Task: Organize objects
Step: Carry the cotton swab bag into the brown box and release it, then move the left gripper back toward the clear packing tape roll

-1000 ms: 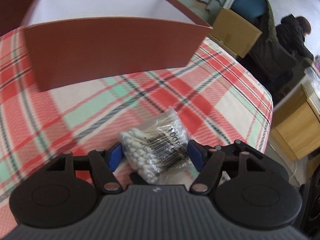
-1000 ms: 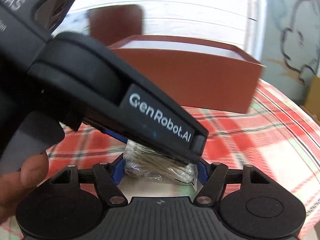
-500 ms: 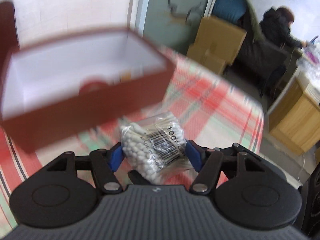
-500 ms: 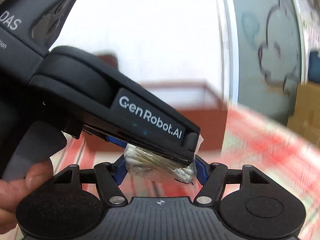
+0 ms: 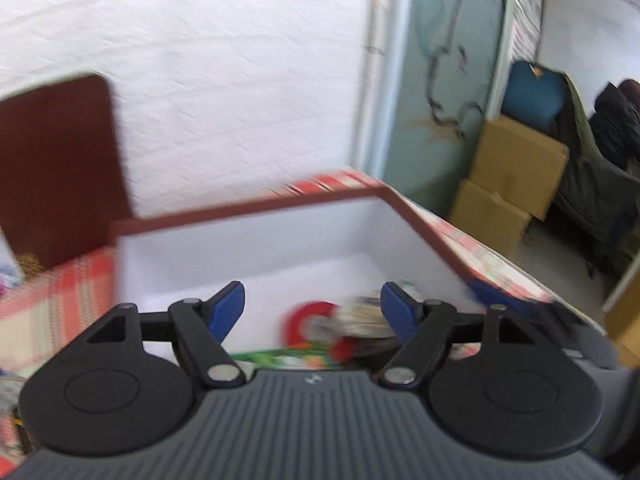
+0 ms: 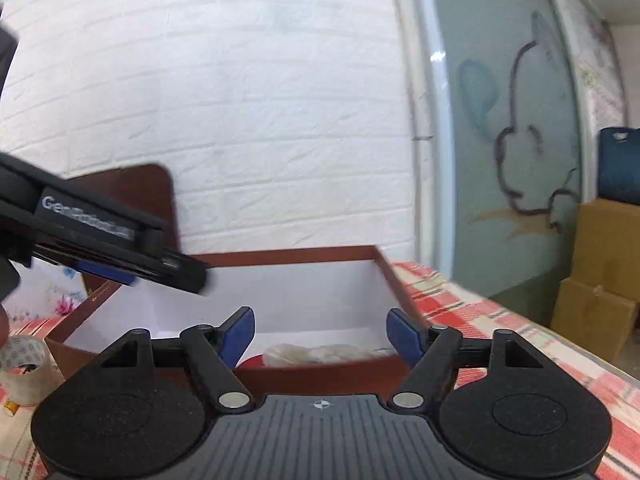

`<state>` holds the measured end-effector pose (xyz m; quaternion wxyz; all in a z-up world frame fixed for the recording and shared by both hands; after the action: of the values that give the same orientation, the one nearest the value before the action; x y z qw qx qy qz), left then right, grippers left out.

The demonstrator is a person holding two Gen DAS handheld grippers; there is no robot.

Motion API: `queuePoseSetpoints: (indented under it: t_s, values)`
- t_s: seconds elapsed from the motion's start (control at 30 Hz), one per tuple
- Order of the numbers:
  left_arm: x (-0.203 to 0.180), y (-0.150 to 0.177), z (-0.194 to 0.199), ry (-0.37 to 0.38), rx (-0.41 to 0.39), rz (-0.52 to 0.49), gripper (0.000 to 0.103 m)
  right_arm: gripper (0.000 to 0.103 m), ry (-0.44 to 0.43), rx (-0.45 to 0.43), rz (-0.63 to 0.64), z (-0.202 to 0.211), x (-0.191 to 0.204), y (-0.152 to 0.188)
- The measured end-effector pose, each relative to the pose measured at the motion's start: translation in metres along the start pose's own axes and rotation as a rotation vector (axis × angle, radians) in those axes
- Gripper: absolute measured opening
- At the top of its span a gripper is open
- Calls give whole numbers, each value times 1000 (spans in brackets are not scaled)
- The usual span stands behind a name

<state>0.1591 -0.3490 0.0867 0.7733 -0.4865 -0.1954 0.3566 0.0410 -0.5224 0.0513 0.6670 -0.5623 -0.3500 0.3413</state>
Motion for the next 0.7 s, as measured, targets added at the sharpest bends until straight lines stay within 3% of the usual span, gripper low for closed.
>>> queuePoseSetpoints:
  t_s: [0.1,0.13,0.23,0.47,0.7]
  values:
    - [21,12,17,-69,-48,-14,78,79,68,-41,-5,15,-1,19]
    - [28,16,20,-77,-52,-3,78,79,78,-40,-8,25,11,27]
    - [44,28,28,-75,-60,32,78,79,100,-54,7,39,-1,40]
    - [57,46,31,-44,-42,41,78,79,60,27,-24,-7,-12,37]
    - [51,52,39,-57,-16,52,78,83,63,46,-11,-8,-12,40]
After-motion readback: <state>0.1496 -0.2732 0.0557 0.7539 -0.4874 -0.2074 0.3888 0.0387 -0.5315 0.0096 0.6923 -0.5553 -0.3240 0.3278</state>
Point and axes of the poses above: each gripper's, at about its wrist camera, not at the fingertips, and z roughly against the way its jaws point, x to its left, y to its underside, the point moved 5 cm from there along -z, roughly the way its jaws point, and after that the axes turned 4 degrees about -x, right-handed, at the moved point
